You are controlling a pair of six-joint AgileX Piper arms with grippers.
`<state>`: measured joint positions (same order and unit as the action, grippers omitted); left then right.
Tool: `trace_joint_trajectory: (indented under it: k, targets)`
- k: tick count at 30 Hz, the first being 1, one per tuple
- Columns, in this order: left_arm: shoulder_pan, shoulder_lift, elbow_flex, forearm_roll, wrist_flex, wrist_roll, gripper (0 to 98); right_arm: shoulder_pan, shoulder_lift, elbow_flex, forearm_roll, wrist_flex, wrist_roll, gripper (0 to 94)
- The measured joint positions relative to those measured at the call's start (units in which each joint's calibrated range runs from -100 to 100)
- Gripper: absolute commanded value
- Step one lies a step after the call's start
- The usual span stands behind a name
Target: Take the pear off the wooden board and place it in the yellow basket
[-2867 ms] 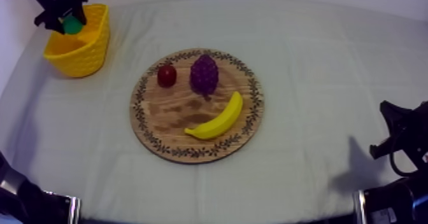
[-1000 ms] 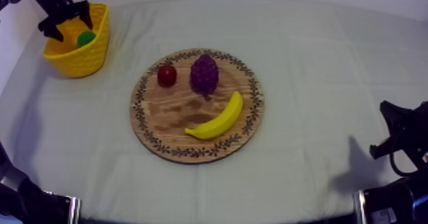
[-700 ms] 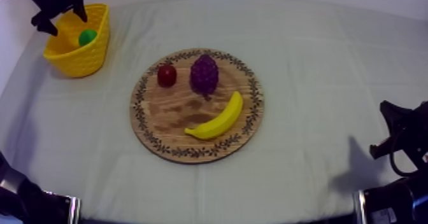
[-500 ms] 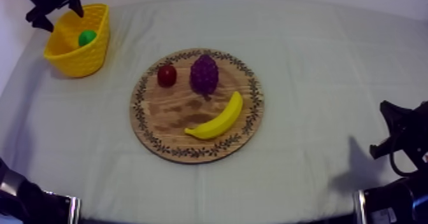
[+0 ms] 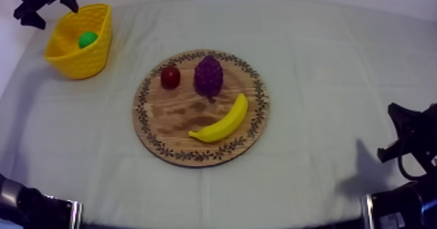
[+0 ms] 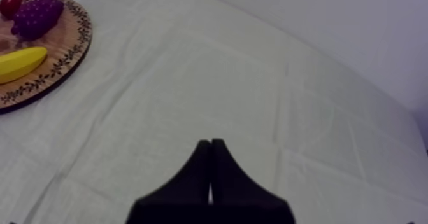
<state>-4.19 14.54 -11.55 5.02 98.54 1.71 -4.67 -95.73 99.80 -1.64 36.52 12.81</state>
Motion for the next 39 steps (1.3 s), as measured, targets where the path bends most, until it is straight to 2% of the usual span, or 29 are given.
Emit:
trace_joint_trajectory:
  k: [10,21,29,39]
  targets:
    - [-0.2,-9.7,9.5,0.48,-2.1,-0.9,88.8,0.0,0.0,0.0,0.0,0.0,0.0,0.2]
    - [-0.3,-22.4,21.7,1.71,-5.4,-1.1,77.2,0.0,0.0,0.0,0.0,0.0,0.0,0.2]
    - [0.0,-32.4,31.6,2.99,-11.8,-2.7,71.5,0.0,0.0,0.0,0.0,0.0,0.0,0.2]
    - [-0.1,-44.8,46.2,3.21,-22.7,-4.9,61.9,0.0,0.0,0.0,0.0,0.0,0.0,0.2]
